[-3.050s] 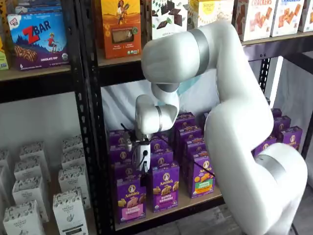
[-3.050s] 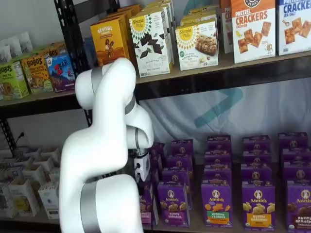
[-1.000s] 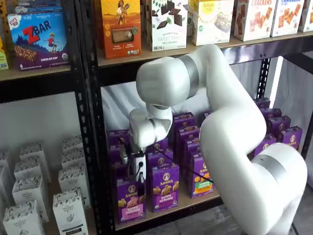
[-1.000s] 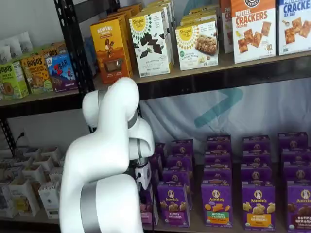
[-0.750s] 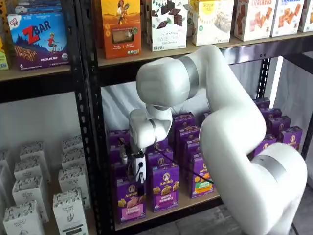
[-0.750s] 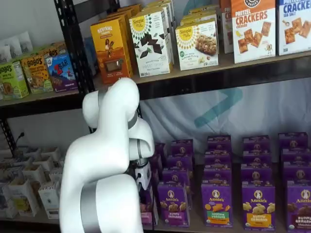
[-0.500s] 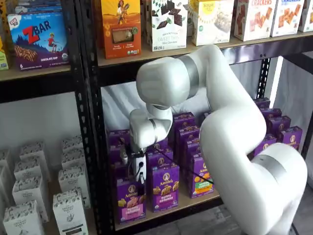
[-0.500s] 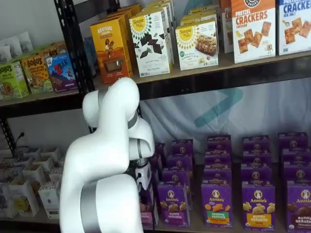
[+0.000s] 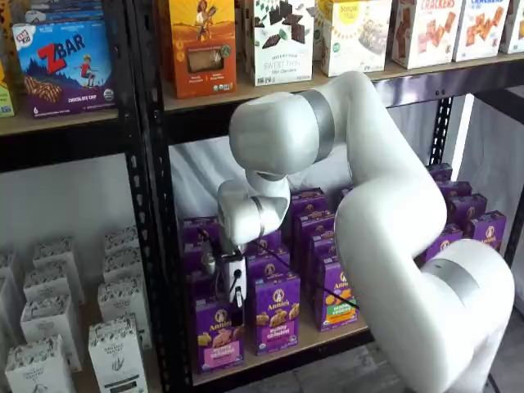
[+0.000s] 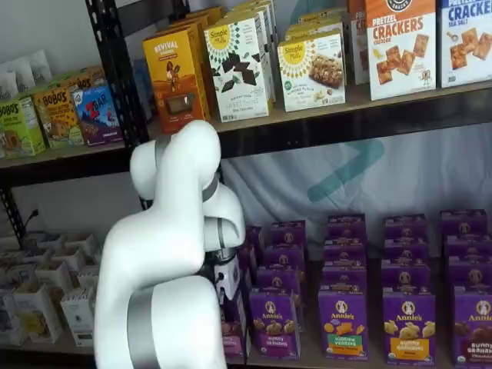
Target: Pick up the purple box with a pink patch in the middle, on the bottom shelf, the first box from the left
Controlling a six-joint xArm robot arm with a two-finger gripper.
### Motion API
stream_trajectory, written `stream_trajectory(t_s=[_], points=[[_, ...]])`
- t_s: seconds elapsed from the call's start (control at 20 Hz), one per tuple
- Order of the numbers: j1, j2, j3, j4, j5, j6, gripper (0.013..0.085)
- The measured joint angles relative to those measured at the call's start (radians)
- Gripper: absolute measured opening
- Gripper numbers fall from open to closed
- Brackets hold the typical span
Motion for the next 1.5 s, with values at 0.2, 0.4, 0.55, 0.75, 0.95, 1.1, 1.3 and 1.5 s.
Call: stream_trajectory(t_s=[0.2, 0.4, 0.55, 0.75, 0.95, 1.1, 1.3, 1.5], points=[[0.004, -0.001, -0.003, 0.004, 0.007, 0.000, 0.0610], [0.007, 0.004, -0.007, 0.000, 0.005, 0.007, 0.0610], [0.010, 0.010, -0.012, -0.004, 0.000, 0.014, 0.0610], [0.018, 0.026, -0.029, -0.005, -0.004, 0.022, 0.0610], [0.025, 0.041, -0.047, -0.005, -0.003, 0.028, 0.0610], [0.028, 0.051, -0.058, -0.007, -0.003, 0.034, 0.0610], [0.031, 0.056, -0.063, -0.006, -0.002, 0.035, 0.0530], [0.028, 0.046, -0.050, -0.001, -0.003, 0.029, 0.0450]])
